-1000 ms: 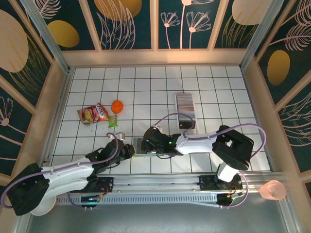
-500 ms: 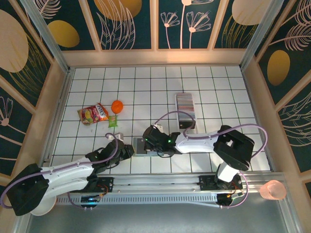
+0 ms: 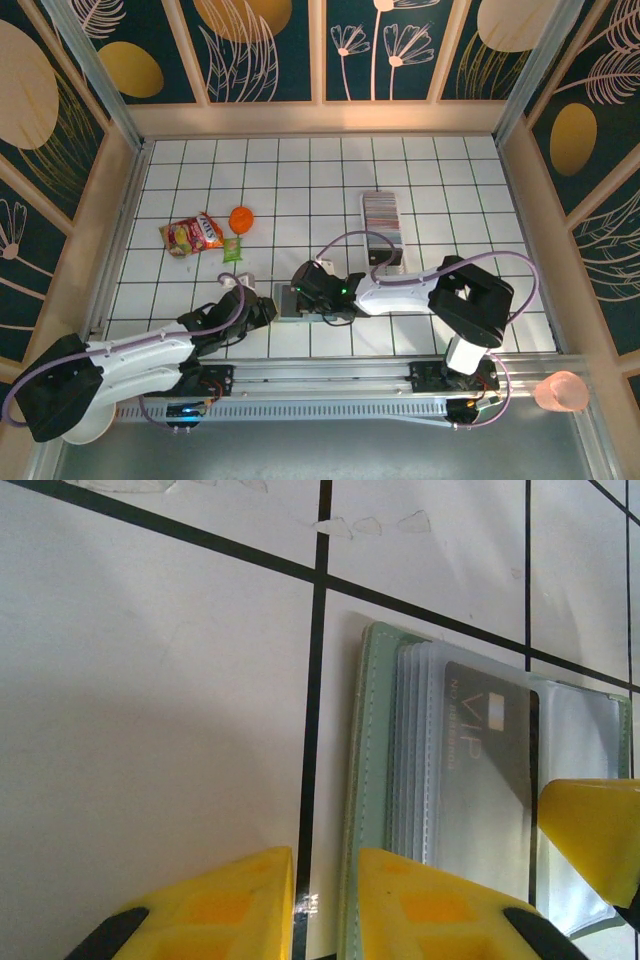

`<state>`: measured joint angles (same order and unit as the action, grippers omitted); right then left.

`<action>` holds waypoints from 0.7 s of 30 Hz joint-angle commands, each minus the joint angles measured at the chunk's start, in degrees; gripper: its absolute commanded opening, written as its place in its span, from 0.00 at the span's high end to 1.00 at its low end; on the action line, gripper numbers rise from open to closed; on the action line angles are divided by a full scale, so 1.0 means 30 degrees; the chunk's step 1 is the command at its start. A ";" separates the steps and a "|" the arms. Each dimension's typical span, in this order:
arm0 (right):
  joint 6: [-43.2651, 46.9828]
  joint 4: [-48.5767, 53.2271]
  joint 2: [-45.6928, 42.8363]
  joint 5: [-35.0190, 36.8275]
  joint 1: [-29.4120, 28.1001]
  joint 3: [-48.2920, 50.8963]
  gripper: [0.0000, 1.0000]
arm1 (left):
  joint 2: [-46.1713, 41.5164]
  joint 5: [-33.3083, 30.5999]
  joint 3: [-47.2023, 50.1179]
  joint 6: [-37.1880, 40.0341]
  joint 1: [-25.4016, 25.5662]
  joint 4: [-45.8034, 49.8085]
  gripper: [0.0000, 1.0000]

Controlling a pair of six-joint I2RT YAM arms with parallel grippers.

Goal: Put the credit cards into the card holder

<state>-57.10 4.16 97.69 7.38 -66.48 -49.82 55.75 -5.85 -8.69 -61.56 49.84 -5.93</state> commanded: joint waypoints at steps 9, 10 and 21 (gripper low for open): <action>-0.0397 -0.3043 0.0163 -0.1243 -0.0070 0.0315 1.00 | 0.0604 0.0308 -0.0165 0.0042 0.0033 -0.0615 0.78; -0.0346 -0.2863 0.0002 -0.1152 -0.0123 0.0264 1.00 | 0.0565 0.0257 -0.0138 0.0042 0.0046 -0.0578 0.78; -0.0037 0.3654 -0.3528 0.3728 -0.0386 0.0238 0.81 | -0.0112 -0.0521 -0.1038 0.0783 0.0062 0.0863 0.70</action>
<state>-57.45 8.49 91.46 11.70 -67.22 -49.74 55.77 -6.55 -9.74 -60.66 49.89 -5.10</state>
